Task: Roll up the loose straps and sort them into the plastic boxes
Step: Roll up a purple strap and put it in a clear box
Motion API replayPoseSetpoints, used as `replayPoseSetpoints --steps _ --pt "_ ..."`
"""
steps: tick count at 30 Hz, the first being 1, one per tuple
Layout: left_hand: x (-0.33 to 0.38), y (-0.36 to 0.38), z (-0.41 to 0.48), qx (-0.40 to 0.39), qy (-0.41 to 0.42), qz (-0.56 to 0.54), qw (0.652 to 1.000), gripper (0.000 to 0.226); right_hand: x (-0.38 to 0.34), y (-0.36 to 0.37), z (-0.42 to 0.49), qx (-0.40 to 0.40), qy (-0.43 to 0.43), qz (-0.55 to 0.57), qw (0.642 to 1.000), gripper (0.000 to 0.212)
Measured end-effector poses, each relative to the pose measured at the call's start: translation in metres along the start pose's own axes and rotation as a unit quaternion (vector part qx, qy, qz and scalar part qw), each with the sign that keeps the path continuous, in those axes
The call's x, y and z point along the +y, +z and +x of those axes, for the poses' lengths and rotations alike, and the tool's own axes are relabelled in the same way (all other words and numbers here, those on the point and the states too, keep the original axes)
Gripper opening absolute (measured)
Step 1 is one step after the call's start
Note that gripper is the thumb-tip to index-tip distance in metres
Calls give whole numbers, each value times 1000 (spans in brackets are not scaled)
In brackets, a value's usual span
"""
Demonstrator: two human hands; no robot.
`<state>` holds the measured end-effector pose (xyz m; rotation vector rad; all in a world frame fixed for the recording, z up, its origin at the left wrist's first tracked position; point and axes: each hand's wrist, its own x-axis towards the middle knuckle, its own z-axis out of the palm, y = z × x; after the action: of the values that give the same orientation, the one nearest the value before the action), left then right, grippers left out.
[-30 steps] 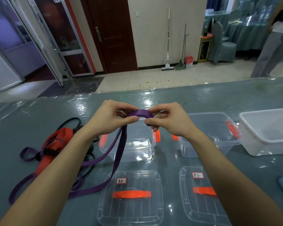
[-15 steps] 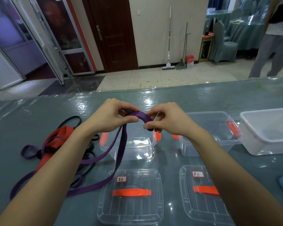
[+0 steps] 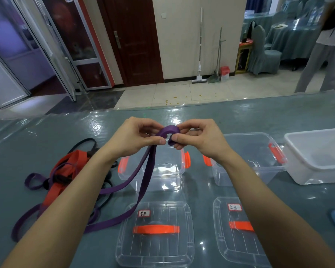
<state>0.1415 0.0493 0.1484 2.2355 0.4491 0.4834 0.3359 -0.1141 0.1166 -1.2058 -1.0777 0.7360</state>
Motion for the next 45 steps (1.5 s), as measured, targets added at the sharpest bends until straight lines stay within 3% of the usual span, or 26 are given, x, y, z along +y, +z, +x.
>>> replayPoseSetpoints --steps 10,16,18,20,22,25,28,31,38,42,45 --pt "-17 33 -3 68 -11 -240 968 43 16 11 4 52 14 167 984 18" --pt "-17 34 -4 76 -25 -247 966 42 25 17 0 36 51 229 971 42" --pt "-14 23 -5 56 -26 -198 978 41 22 11 -2 21 55 161 985 38" --pt "-10 8 -6 25 -30 -137 990 38 15 2 -1 -7 64 14 998 31" --pt "-4 -5 -5 -14 -31 -52 998 37 6 -3 0 -51 72 -103 991 28" --pt "6 -17 1 -63 -44 64 995 34 -3 2 4 -87 70 -148 983 26" --pt "14 -19 3 -83 -46 98 991 33 -4 7 9 -96 64 -217 969 25" --pt "15 -20 1 -68 -48 51 995 36 -1 10 8 -107 63 -231 965 29" --pt "-1 -15 -6 -39 -20 -83 996 38 12 15 0 -55 44 -82 994 29" --pt "-18 6 -15 30 -42 -228 972 52 11 18 -2 -36 42 -30 998 23" --pt "-32 25 -22 51 -59 -302 950 52 8 17 -1 -53 61 -66 995 24"
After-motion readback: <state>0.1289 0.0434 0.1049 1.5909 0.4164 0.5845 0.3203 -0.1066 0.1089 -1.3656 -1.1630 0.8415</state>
